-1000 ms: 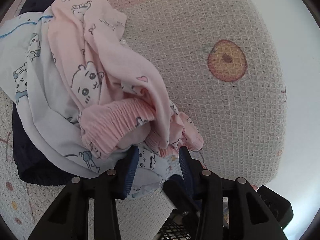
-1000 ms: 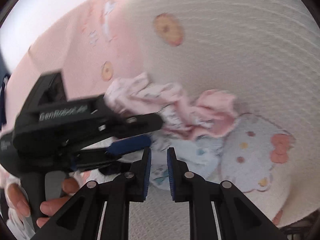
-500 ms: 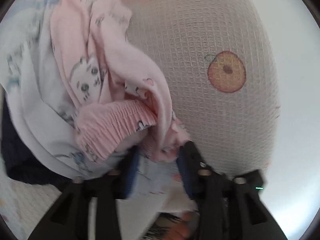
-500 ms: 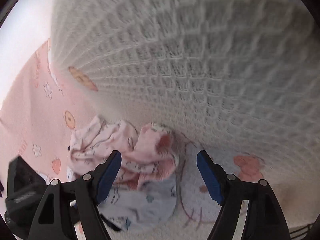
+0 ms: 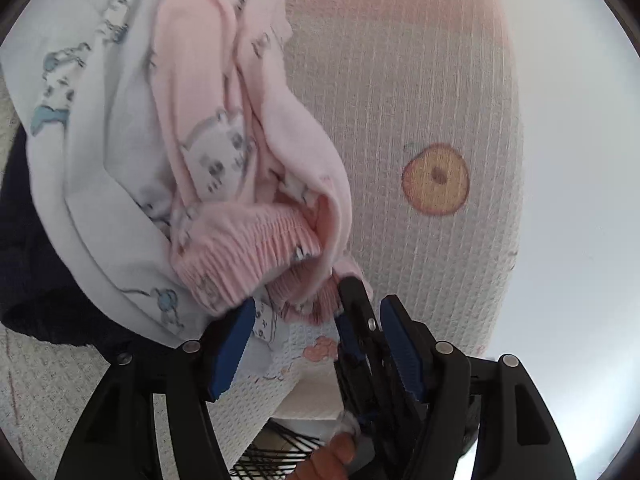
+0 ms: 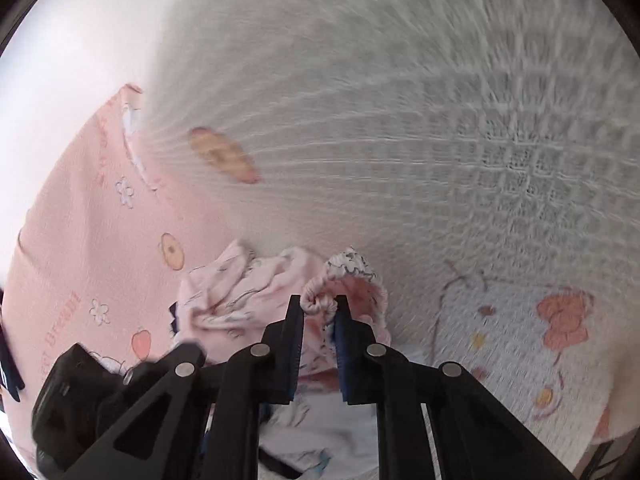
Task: Fold clothes
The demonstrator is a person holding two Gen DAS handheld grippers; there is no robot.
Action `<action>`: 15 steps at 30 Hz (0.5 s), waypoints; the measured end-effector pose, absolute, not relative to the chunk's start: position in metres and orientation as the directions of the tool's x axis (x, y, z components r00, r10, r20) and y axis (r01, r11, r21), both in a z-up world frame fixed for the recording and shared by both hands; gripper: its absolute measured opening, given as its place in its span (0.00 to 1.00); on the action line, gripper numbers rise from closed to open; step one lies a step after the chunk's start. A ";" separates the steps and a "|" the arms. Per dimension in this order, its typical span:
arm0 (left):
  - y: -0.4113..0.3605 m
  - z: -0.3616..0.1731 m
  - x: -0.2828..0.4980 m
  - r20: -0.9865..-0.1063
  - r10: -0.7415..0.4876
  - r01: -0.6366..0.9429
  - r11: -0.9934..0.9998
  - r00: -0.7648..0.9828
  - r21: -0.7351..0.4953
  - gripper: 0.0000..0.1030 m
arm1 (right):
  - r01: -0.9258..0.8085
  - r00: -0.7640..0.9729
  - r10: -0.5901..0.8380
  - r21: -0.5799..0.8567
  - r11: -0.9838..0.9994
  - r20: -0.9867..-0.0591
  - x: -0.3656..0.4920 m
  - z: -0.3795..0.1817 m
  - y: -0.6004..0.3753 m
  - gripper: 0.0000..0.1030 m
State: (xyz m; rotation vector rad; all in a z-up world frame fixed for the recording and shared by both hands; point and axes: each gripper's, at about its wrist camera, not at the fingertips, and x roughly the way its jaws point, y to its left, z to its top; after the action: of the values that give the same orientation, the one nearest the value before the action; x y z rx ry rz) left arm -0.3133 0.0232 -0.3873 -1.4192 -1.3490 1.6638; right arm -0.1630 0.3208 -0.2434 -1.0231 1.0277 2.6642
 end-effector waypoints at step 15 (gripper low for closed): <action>-0.036 -0.383 -0.287 -0.411 0.865 0.190 -0.369 -0.287 -0.910 0.61 | -0.173 -0.795 -0.355 0.744 -0.645 -0.493 -0.166 -0.275 0.257 0.13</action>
State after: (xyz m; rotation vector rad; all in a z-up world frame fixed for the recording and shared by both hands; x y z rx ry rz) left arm -0.2874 -0.0359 -0.3831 -1.4405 -1.3333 1.7059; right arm -0.1659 0.2566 -0.2752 -1.0280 1.3588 2.7659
